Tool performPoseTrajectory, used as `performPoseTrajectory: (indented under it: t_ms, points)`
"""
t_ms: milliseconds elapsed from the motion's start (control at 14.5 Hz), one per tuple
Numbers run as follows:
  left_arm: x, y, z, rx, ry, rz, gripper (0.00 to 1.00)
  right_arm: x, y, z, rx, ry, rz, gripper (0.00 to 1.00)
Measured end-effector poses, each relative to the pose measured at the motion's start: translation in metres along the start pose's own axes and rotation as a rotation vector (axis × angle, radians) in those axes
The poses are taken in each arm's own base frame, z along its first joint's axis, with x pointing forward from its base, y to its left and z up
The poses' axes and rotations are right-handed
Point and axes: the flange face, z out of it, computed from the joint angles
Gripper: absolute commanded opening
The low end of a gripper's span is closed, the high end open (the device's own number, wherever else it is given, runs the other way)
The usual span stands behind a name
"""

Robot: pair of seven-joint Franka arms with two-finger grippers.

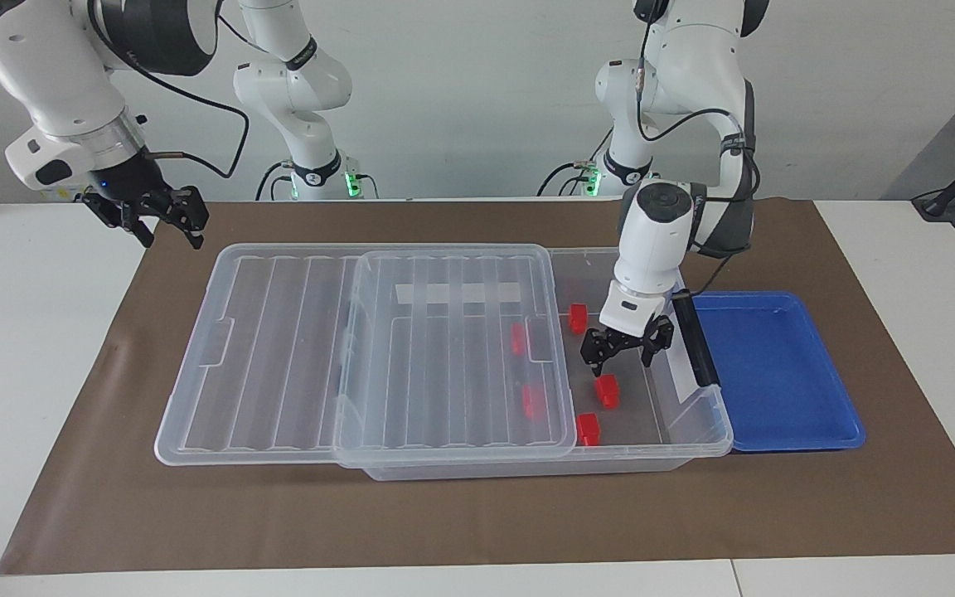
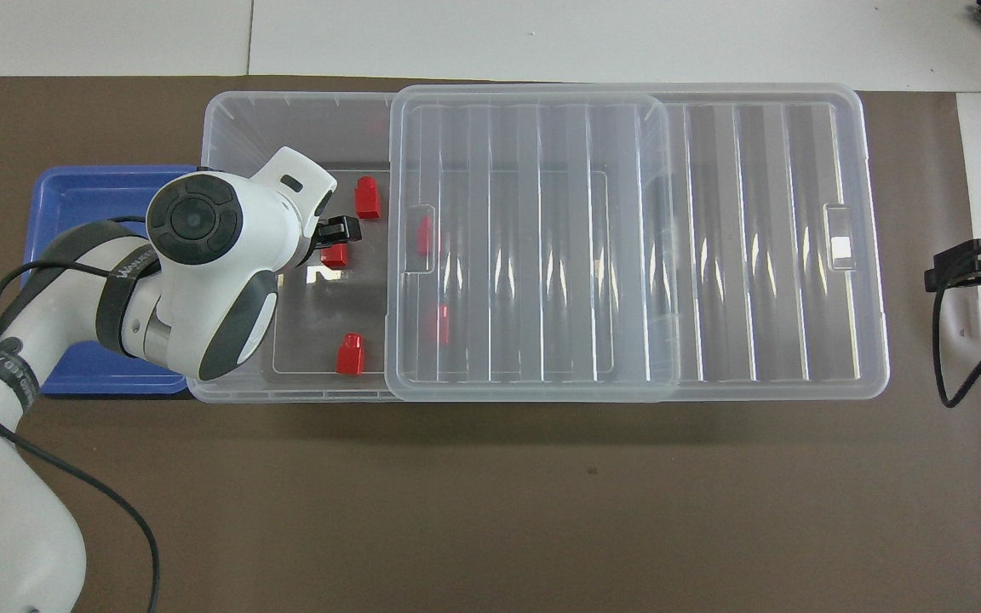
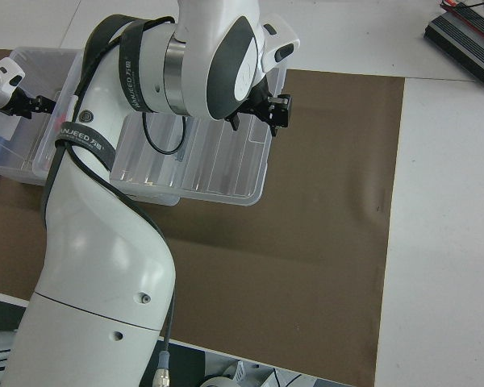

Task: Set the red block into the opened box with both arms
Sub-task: 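Lower the red block into the box and open the left gripper, then withdraw the left gripper back over the blue tray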

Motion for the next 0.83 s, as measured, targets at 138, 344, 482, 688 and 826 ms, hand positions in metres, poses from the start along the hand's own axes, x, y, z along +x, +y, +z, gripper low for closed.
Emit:
performPoseTrajectory:
  t_ms: [138, 344, 482, 688, 826]
  points:
    - [0.001, -0.004, -0.027, 0.027, -0.02, -0.006, 1.0, -0.001, 0.0, 0.0, 0.0, 0.004, 0.0, 0.0]
    - [0.004, -0.009, -0.07, 0.061, -0.044, -0.016, 1.0, 0.001, 0.002, 0.0, 0.0, 0.028, 0.003, 0.0]
    - [0.005, -0.012, -0.097, 0.075, -0.051, -0.024, 1.0, 0.005, 0.011, 0.0, -0.002, 0.065, 0.018, 0.0]
    - [0.01, -0.018, -0.131, 0.095, -0.066, -0.04, 1.0, 0.014, 0.018, 0.009, -0.006, 0.133, 0.027, 0.0]
    - [0.018, -0.03, -0.151, 0.094, -0.053, -0.061, 1.0, 0.025, 0.017, 0.026, -0.013, 0.163, -0.008, 0.0]
